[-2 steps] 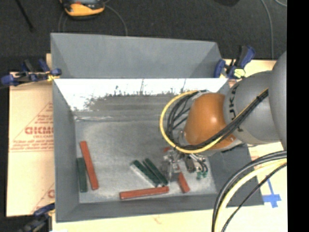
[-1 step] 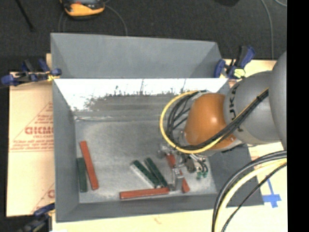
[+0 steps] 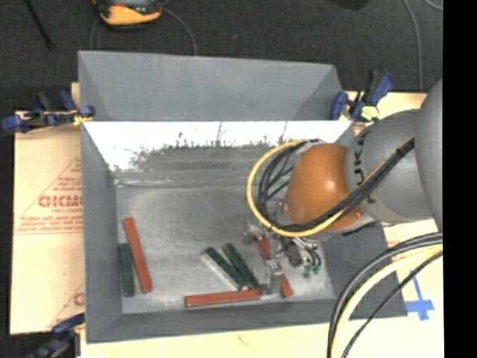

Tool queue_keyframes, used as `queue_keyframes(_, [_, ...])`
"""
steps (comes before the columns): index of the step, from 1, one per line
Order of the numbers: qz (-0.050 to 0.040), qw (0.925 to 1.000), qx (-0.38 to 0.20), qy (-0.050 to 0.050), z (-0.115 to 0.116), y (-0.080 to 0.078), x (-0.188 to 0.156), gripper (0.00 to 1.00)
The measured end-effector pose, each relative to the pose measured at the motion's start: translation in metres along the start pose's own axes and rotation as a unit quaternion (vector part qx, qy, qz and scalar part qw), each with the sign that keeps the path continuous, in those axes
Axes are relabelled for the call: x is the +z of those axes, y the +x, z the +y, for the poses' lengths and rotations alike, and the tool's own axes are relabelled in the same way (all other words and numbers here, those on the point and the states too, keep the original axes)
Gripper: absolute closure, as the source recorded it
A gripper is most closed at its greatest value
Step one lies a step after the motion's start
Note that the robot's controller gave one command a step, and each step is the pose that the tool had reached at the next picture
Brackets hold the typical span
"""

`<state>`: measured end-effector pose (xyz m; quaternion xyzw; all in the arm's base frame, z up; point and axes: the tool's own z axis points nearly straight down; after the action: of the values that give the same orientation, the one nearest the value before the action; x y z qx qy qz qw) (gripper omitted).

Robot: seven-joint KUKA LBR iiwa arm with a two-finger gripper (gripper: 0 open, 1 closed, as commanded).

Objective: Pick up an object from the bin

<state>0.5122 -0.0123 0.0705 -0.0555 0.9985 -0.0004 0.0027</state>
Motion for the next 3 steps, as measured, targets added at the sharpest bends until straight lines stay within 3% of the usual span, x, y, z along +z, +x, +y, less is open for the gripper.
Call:
queue_keyframes(1, [-0.001,0.9998,0.022,-0.001,0.0643,-0.0105,-0.0002,1.0])
queue_keyframes(2, [-0.0008,0.9998,0.021,0.0,0.064,-0.0103,-0.0001,0.0])
queue_keyframes(3, [-0.0008,0.9998,0.021,0.0,0.0639,-0.0103,0.0,0.0])
